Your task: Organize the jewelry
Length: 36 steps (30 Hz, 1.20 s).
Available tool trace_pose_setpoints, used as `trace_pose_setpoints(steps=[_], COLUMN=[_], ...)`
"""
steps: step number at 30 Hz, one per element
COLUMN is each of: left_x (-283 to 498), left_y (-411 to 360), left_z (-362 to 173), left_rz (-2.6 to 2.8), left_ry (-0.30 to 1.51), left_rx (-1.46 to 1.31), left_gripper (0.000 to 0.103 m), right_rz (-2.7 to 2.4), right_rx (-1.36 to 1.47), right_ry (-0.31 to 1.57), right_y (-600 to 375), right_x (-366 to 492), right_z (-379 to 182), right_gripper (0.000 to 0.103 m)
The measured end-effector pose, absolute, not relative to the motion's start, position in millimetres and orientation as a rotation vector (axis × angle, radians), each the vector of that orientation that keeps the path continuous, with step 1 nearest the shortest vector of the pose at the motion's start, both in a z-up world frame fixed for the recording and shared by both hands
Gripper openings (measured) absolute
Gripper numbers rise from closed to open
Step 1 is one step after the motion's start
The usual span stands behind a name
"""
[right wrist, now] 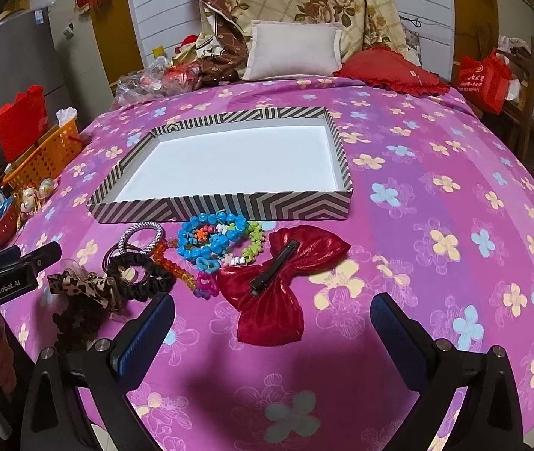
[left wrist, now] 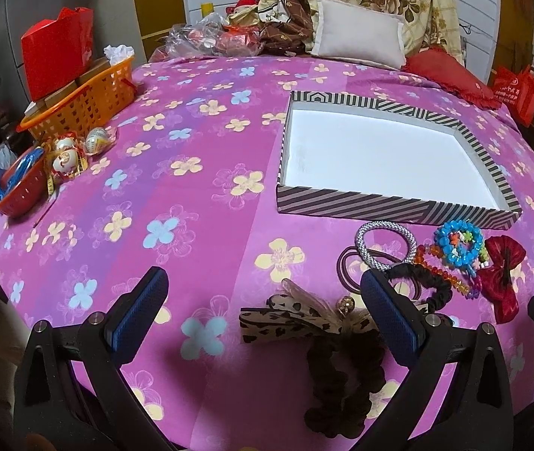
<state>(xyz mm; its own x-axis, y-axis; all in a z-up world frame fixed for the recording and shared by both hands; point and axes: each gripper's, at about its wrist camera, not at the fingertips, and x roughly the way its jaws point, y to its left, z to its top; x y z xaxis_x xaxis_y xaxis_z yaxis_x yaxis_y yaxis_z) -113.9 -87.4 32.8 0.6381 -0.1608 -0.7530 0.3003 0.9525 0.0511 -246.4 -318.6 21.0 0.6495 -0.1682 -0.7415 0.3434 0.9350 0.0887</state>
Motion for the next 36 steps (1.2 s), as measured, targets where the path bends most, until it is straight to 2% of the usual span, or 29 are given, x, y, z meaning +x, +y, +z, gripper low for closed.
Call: trace_pose_setpoints(steps=[36], left_x=[-111.2], left_y=[-82.0], left_z=[28.3], left_rz=[-0.257], left_ry=[0.855], left_rx=[0.158], left_gripper=[0.102], right_rz=[-0.305], right_rx=[0.226], right_ry=[0.840], right_y=[-317.4], right_x=[-243.0], right_z=[14.8], right_gripper=[0.103])
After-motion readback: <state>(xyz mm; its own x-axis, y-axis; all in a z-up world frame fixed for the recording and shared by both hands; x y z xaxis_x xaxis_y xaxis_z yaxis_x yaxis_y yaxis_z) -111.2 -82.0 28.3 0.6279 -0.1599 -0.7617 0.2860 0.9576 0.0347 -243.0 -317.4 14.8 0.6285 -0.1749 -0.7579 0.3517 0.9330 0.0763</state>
